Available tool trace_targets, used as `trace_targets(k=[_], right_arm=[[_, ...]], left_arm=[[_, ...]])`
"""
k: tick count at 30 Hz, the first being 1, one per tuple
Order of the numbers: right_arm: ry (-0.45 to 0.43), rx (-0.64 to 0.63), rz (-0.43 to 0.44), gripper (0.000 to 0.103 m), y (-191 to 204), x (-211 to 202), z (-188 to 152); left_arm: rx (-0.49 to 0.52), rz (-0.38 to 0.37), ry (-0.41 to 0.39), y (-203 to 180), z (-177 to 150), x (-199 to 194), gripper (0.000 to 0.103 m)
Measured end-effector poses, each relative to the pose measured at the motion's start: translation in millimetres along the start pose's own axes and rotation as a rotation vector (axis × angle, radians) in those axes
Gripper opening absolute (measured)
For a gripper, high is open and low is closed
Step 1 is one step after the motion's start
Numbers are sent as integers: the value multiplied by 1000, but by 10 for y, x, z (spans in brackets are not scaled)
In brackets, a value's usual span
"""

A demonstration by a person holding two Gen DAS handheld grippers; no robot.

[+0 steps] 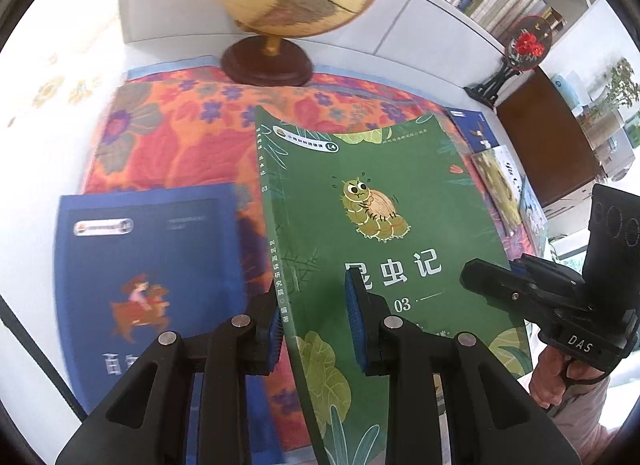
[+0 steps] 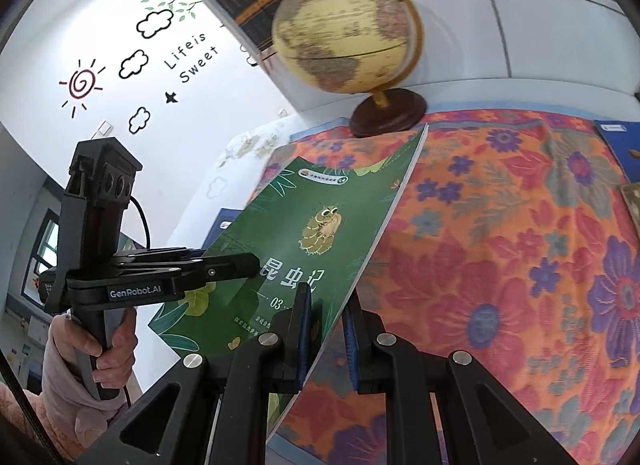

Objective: Organize books
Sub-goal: 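Lift the green book upright with both grippers toward the stack, then lower the green book against the stacked books and open both grippers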

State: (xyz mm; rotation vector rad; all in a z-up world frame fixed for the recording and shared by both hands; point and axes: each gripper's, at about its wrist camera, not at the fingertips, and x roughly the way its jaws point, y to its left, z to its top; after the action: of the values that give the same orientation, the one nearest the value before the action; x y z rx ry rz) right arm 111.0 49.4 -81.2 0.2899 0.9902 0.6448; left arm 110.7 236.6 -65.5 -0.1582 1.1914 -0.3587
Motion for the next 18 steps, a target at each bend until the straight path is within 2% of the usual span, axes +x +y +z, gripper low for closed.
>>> trace_targets(k=[18], right_arm=[[63, -82, 85, 15, 933, 817, 75]], left_arm=[[-121, 75, -48, 1090, -339, -554, 24]])
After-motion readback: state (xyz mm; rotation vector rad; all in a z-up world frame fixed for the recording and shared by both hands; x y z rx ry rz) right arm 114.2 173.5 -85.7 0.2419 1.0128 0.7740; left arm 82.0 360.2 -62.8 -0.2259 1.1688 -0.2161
